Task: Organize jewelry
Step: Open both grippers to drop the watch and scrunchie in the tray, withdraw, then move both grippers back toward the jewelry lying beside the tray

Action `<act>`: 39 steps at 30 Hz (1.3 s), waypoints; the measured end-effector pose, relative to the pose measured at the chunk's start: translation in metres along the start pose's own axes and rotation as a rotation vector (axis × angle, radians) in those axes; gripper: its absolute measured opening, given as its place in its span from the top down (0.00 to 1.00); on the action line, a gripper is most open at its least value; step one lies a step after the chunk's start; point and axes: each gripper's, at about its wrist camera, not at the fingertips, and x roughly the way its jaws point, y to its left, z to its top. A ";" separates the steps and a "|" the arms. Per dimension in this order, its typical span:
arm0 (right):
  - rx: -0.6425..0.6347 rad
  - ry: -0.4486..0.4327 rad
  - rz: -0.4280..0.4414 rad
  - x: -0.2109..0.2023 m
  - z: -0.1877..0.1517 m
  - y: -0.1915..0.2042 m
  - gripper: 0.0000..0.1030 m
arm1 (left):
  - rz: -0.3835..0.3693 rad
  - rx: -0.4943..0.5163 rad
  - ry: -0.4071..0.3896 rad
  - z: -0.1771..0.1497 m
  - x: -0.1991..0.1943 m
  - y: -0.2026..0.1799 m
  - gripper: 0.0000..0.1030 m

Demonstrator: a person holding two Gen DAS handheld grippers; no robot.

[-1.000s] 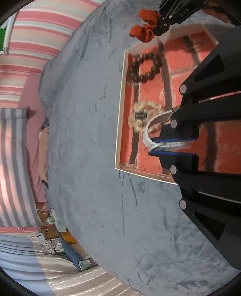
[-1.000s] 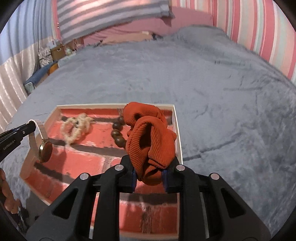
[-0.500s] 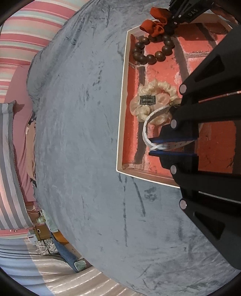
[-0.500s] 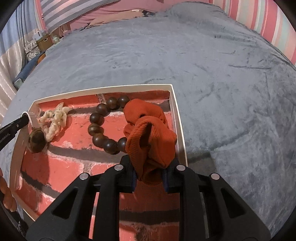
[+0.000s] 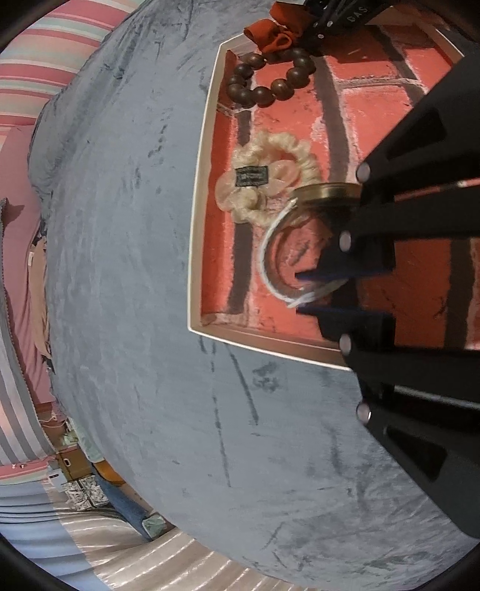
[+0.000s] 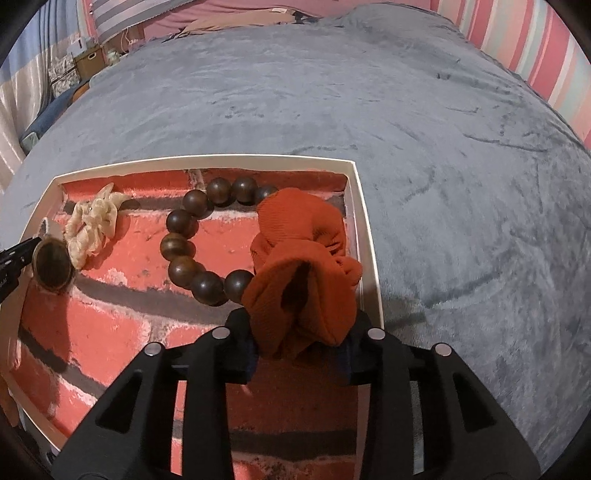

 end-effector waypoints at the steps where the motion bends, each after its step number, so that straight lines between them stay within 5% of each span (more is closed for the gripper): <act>1: -0.007 0.002 0.000 0.000 0.000 0.001 0.62 | 0.004 0.002 -0.003 -0.001 -0.002 0.000 0.53; 4: -0.048 0.007 0.024 -0.005 -0.003 0.005 0.47 | 0.009 0.020 -0.024 -0.006 -0.012 -0.003 0.48; 6: -0.062 -0.008 0.022 -0.012 -0.006 0.006 0.46 | -0.001 0.016 -0.022 -0.008 -0.018 -0.002 0.48; 8: -0.058 -0.032 0.051 -0.026 -0.008 0.004 0.30 | -0.011 0.010 -0.029 -0.010 -0.028 0.000 0.45; 11: -0.054 -0.087 0.059 -0.047 -0.010 0.001 0.11 | -0.014 -0.001 -0.077 -0.016 -0.052 0.006 0.30; 14: -0.031 -0.137 0.079 -0.072 -0.017 -0.009 0.04 | -0.028 -0.004 -0.127 -0.026 -0.082 0.015 0.17; 27: 0.026 -0.317 0.023 -0.170 -0.100 -0.052 0.04 | -0.050 -0.020 -0.325 -0.106 -0.208 0.060 0.11; 39: -0.020 -0.396 -0.004 -0.219 -0.157 -0.042 0.04 | 0.041 -0.020 -0.423 -0.175 -0.263 0.078 0.07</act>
